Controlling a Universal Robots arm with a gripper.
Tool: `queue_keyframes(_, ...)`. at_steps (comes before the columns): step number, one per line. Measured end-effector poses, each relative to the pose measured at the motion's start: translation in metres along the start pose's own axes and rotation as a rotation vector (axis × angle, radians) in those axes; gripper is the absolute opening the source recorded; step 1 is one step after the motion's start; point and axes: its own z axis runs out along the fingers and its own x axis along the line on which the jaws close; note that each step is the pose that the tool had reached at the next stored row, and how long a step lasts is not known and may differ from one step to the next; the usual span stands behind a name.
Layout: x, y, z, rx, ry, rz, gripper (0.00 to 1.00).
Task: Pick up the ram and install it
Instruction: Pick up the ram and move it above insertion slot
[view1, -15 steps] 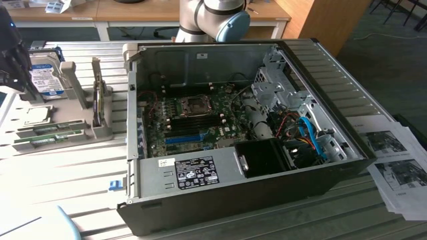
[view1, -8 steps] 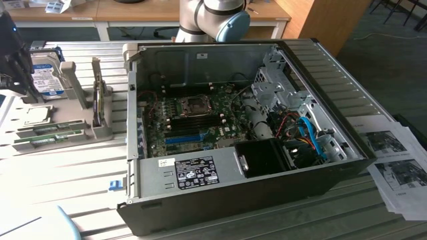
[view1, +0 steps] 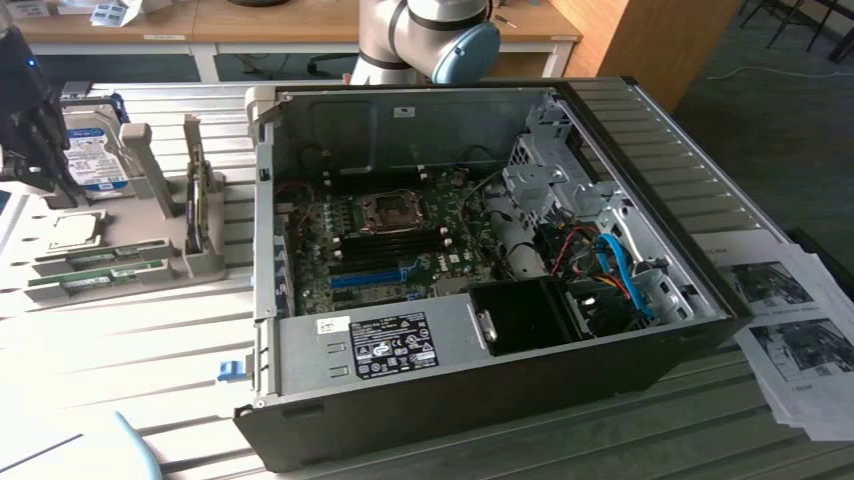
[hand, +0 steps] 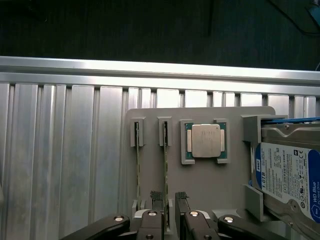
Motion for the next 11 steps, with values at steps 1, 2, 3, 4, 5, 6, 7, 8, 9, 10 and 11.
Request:
queue_keyframes(1,0.0003,0.0000,0.0003,0.0001,0.0000,0.000,0.23)
queue_keyframes(2,0.0006,-0.0001,0.0005,0.0001,0.0000,0.000,0.23)
queue_keyframes(3,0.0009,-0.0001,0.0007,0.0001,0.0000,0.000,0.23)
queue_keyframes(4,0.0012,-0.0001,0.0008,0.0001,0.0000,0.000,0.23)
queue_keyframes(5,0.0017,-0.0001,0.0009,-0.0001,0.0002,0.000,0.23)
queue_keyframes(6,0.0022,-0.0001,0.0010,-0.0002,0.0001,0.000,0.23)
queue_keyframes(7,0.0028,-0.0001,0.0013,-0.0001,0.0001,0.000,0.23)
queue_keyframes(8,0.0035,-0.0001,0.0015,-0.0001,0.0002,0.000,0.23)
queue_keyframes(9,0.0043,0.0000,0.0018,-0.0001,0.0001,0.000,0.23)
queue_keyframes(10,0.0051,0.0000,0.0019,-0.0001,0.0001,0.000,0.23)
queue_keyframes(11,0.0057,0.0000,0.0021,-0.0001,0.0002,0.000,0.23)
